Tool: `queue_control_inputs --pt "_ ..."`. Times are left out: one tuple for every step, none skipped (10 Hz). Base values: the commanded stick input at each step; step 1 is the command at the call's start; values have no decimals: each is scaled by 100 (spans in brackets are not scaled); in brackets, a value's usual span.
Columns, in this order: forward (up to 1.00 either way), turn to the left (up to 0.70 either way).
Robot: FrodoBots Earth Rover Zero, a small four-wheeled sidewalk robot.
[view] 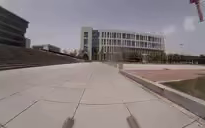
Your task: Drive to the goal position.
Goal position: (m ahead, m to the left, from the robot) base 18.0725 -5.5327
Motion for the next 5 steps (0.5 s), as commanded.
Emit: queue_control_inputs --pt "70 0" --pt "70 0" --pt "70 0" --pt "70 0" --pt "70 0"
